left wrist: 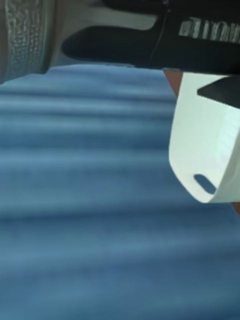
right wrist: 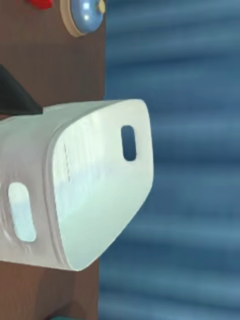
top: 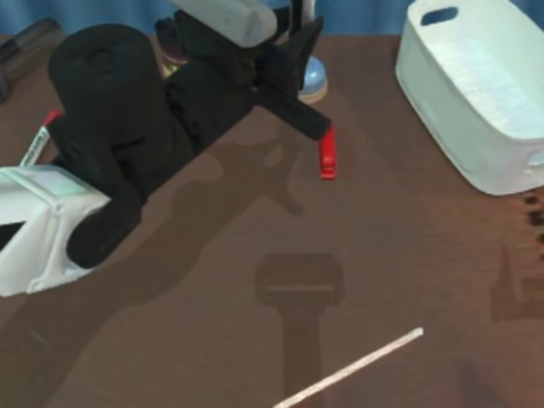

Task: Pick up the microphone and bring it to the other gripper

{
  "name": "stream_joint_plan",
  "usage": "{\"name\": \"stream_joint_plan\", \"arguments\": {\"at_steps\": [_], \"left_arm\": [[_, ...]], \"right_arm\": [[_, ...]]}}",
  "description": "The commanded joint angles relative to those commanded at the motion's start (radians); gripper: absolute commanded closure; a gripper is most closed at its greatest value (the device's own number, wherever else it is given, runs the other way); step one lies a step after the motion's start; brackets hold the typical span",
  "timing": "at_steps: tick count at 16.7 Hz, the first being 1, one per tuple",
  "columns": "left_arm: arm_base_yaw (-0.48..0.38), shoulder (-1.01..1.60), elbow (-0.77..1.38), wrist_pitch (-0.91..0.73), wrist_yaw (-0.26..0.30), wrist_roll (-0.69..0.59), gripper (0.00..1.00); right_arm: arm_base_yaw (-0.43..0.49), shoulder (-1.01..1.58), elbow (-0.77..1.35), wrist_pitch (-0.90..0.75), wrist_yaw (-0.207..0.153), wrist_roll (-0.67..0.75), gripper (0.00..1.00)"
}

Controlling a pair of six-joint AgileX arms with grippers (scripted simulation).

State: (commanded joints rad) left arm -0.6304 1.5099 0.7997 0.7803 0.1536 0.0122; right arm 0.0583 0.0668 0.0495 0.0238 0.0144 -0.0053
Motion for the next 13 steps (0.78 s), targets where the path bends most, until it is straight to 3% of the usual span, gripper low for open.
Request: {"name": "stream_joint_plan", "arguments": {"at_steps": [13], "left_arm": [[0.0,0.0,0.0,0.0,0.0,0.0,1.0]], "right_arm": [[0.604,0.915,0.59,0.317,0.167,-0.012,0.0]]}}
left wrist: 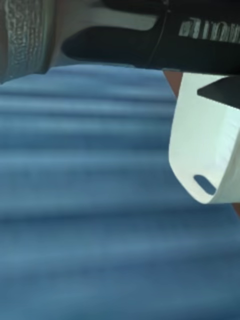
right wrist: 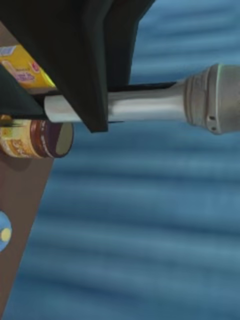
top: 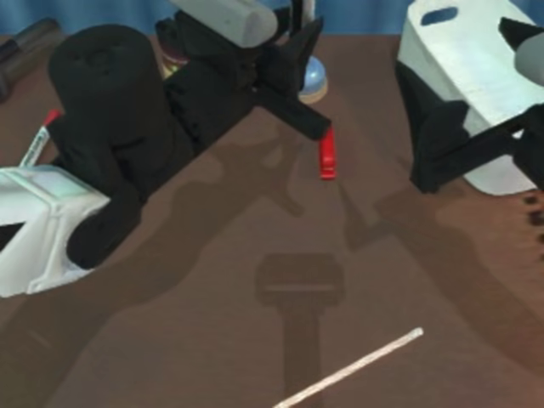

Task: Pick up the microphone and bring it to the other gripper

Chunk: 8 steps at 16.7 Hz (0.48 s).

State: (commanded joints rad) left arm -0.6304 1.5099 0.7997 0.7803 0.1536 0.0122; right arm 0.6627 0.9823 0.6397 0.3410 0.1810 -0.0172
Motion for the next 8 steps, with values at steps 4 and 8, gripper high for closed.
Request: {"name": "stream_joint_plan", "arguments": {"at_steps": [4,8], "left_arm": [[0.0,0.0,0.0,0.0,0.0,0.0,1.0],[0.0,0.0,0.0,0.0,0.0,0.0,1.0]], "right_arm": [[0.116,0.167,0.106,0.054,0.033,-0.005,0.0],[0.137,0.197,0.123,0.061,0.039,-0.006,0.0]]}}
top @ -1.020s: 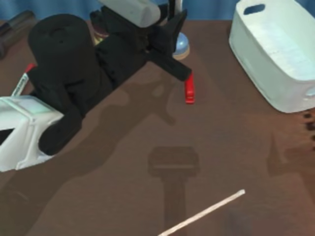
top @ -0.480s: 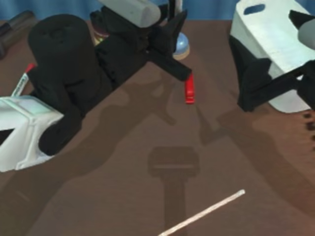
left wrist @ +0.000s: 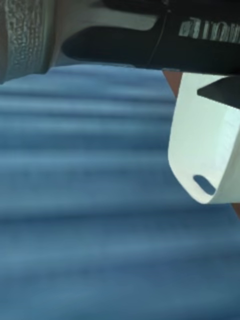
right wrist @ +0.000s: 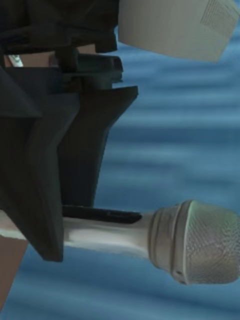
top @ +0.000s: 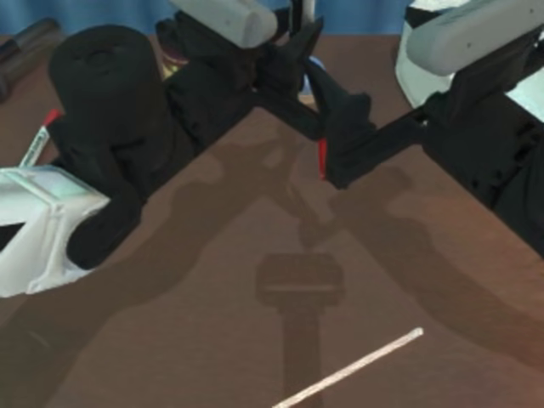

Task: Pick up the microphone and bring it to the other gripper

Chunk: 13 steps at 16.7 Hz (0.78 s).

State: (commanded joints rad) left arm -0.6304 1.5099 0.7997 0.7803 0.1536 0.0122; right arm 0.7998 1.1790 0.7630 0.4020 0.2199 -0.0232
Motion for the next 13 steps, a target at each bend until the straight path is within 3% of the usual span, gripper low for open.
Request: {"name": "stream_joint_plan", "arguments": {"at_steps": [5,13], "left_arm": [[0.0,0.0,0.0,0.0,0.0,0.0,1.0],[0.0,0.0,0.0,0.0,0.0,0.0,1.0]], "right_arm": [[-0.008,0.036,0.032,0.007,-0.007,0.0,0.0],[-0.06,0.374,0.291,0.081,-0.054,0.001,0.0]]}}
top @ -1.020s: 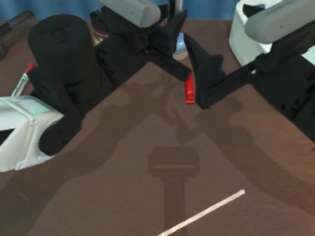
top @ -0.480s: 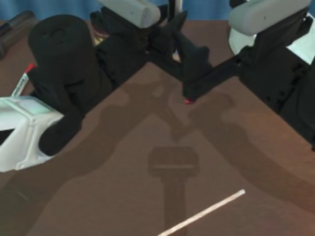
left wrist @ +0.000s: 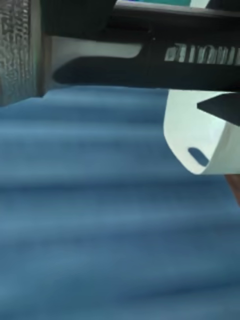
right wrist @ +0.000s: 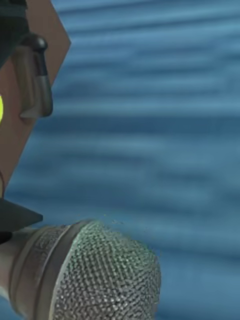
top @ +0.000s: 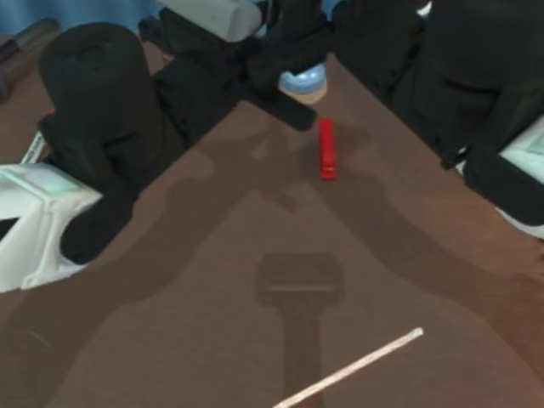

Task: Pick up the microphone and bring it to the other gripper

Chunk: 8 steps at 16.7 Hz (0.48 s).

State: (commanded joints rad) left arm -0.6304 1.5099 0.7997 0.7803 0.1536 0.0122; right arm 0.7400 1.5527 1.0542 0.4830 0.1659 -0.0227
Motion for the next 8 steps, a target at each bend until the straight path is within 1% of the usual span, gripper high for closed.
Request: {"name": "stream_joint_plan", "arguments": {"at_steps": [5,8], "left_arm": [[0.0,0.0,0.0,0.0,0.0,0.0,1.0],[0.0,0.0,0.0,0.0,0.0,0.0,1.0]], "right_arm": [[-0.006,0.027,0.024,0.005,-0.006,0.0,0.0],[-0.006,0.027,0.024,0.005,-0.006,0.0,0.23]]}}
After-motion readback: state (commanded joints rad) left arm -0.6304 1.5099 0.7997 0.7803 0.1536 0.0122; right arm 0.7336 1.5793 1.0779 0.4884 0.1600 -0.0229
